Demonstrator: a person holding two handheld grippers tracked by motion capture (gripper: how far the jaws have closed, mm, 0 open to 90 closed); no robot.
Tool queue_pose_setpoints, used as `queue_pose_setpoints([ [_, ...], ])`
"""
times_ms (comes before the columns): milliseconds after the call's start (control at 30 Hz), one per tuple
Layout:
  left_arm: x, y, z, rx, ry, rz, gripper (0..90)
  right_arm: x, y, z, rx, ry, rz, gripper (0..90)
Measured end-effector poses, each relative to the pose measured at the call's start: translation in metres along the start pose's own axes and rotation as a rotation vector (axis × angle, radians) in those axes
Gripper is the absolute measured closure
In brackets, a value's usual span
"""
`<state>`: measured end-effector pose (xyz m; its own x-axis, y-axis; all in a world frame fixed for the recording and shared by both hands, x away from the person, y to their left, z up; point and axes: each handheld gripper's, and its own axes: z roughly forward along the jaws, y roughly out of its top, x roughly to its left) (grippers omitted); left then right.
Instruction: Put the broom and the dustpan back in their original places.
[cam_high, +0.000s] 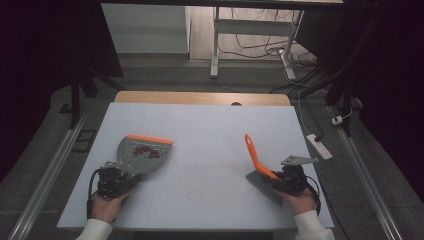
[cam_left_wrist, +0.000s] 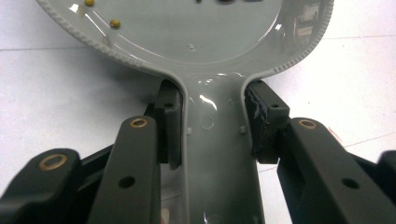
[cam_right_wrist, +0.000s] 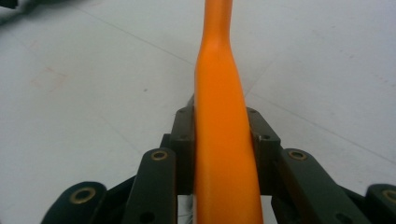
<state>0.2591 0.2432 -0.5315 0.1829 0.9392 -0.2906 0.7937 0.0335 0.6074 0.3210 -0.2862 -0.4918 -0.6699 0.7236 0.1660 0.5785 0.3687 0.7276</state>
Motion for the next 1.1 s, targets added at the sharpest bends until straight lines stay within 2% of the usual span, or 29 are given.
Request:
queue_pose_setpoints([
  [400,-0.001,-0.001,0.005,0.027,0.006,0.001,61.2,-0.014,0.005,0.011,0.067,-0.067,-0.024,54.6],
  [700,-0.002,-0.002,0.004,0.023,-0.003,-0.001,60.5,-0.021,0.005,0.015,0.084,-0.088,0.004,47.4],
  [933,-0.003,-0.004,0.002,0.02,-0.015,0.006,59.6,-0.025,0.004,0.016,0.089,-0.099,0.023,45.4],
  [1100,-0.004,-0.004,0.0,0.012,-0.01,0.013,55.3,-0.028,0.003,0.017,0.098,-0.106,0.032,43.3],
])
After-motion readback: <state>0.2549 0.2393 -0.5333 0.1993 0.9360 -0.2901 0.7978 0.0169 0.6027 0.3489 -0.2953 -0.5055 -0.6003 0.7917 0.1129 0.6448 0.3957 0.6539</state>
